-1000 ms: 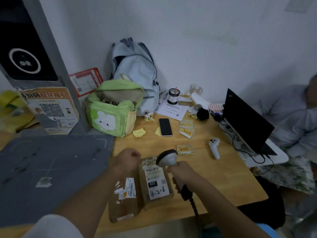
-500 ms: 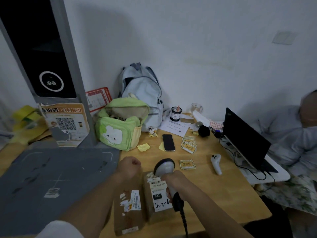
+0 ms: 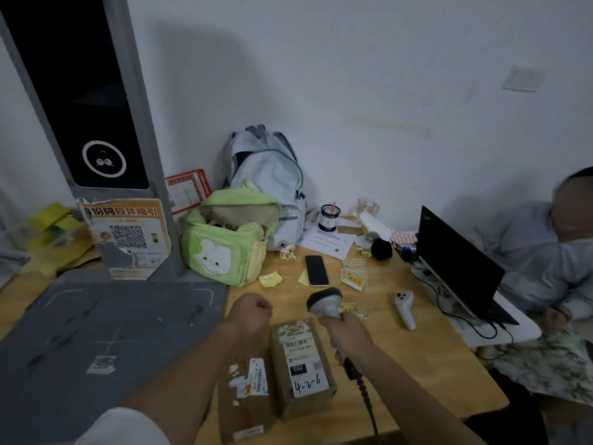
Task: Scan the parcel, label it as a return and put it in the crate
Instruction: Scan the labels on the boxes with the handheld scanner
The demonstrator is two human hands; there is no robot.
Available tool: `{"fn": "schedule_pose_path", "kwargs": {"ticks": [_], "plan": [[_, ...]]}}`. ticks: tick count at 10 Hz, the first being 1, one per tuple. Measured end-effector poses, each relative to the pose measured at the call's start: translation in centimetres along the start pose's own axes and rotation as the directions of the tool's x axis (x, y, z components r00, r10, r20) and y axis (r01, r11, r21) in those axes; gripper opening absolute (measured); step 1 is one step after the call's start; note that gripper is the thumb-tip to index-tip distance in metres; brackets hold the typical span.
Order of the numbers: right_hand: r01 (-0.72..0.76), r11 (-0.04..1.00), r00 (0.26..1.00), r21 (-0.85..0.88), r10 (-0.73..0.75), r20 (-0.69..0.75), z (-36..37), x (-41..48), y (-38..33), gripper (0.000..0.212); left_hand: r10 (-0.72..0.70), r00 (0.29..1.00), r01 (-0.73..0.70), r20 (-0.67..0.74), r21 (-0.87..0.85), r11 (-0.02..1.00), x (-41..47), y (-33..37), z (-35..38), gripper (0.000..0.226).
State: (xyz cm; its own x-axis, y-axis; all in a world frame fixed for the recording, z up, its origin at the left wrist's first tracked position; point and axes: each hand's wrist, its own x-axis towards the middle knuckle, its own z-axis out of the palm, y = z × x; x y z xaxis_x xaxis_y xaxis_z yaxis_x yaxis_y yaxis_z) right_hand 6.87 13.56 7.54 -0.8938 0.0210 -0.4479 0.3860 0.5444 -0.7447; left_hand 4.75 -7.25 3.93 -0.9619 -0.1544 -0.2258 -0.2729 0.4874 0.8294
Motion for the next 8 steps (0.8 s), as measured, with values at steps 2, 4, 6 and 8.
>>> {"fn": "schedule_pose_path", "kwargs": {"ticks": [2,4,6,8], "plan": [[-0.128,0.986,0.991,0.105,0.131,-0.025,-1.4,1.8,2.8,0.021,0.003,1.000,-0.004,0.028,0.049,0.999,-0.2,-0.8,0.6,0.011],[-0.191,0.957,0.982,-0.217,0.187,-0.038,-1.7,4.2,7.9,0.014,-0.025,0.999,0.023,0.023,0.064,0.998,-0.9,-3.7,0.8,0.027],[-0.112,0.908,0.994,-0.404,0.103,-0.044,-0.2,6.4,12.5,0.048,-0.025,1.000,0.025,-0.004,0.032,0.999,-0.9,-5.8,1.1,0.025],[-0.151,0.957,0.987,-0.248,0.131,-0.093,2.7,7.4,15.6,0.060,-0.177,0.982,0.176,0.072,0.010,0.984,-0.6,-7.8,2.5,0.033]]}}
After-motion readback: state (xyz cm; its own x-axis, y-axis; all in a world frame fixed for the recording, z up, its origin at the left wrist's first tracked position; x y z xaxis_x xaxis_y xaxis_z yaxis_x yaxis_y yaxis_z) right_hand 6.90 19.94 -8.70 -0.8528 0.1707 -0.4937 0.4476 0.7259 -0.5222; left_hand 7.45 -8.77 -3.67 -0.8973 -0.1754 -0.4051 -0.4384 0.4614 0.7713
